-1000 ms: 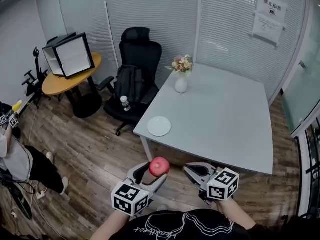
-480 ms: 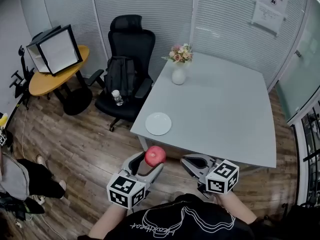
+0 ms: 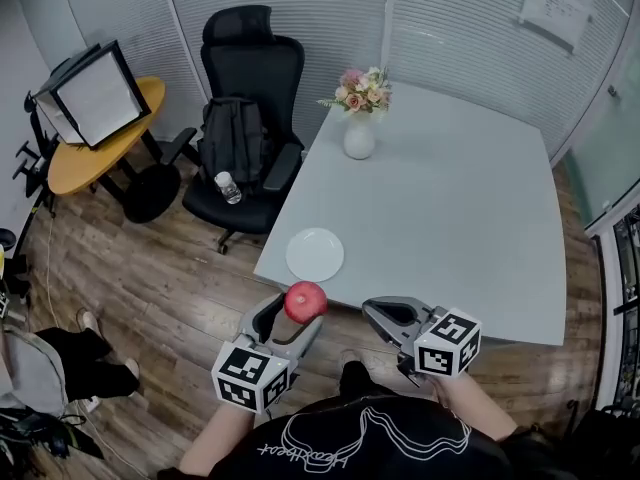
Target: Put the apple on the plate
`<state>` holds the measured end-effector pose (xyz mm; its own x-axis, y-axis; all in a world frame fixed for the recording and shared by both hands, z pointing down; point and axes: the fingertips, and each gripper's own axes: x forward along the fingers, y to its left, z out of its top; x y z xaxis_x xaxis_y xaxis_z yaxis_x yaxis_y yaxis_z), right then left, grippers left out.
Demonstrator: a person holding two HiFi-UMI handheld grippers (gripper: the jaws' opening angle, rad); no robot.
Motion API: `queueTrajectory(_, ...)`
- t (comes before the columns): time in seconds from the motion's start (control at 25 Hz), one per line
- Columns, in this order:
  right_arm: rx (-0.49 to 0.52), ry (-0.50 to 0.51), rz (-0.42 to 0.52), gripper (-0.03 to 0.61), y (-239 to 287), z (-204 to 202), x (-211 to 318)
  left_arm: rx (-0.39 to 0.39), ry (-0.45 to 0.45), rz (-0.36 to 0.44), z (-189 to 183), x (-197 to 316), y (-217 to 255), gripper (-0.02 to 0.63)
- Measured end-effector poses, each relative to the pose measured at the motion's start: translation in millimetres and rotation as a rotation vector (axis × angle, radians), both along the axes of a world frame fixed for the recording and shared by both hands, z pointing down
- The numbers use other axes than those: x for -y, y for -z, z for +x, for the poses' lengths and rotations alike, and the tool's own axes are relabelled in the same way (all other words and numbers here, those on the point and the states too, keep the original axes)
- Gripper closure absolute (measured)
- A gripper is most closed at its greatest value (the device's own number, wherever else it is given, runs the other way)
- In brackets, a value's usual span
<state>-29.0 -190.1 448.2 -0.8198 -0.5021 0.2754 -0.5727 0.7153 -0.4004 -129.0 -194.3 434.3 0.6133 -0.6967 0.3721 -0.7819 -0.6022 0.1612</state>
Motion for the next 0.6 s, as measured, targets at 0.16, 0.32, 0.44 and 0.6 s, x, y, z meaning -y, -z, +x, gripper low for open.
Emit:
queueTrajectory(0.16,0.003,0.005,-0.026,0.569,-10,4,34,0.012,0.019,-0.016,0,37,-10,0.311)
queueTrajectory(0.32,0.004,0.004,-0.052,0.569,-19,11,64,0.022,0.032,-0.04,3,71,-25,0.311)
queueTrajectory(0.44,0.012,0.001,-0.08,0.569,-26,16,84,0.021,0.027,-0.059,8,97,-35,0.311)
queueTrajectory(0.6,0.009,0.004,-0.11,0.569,-40,20,103,0.041,0.023,-0.045,13,121,-48,0.311)
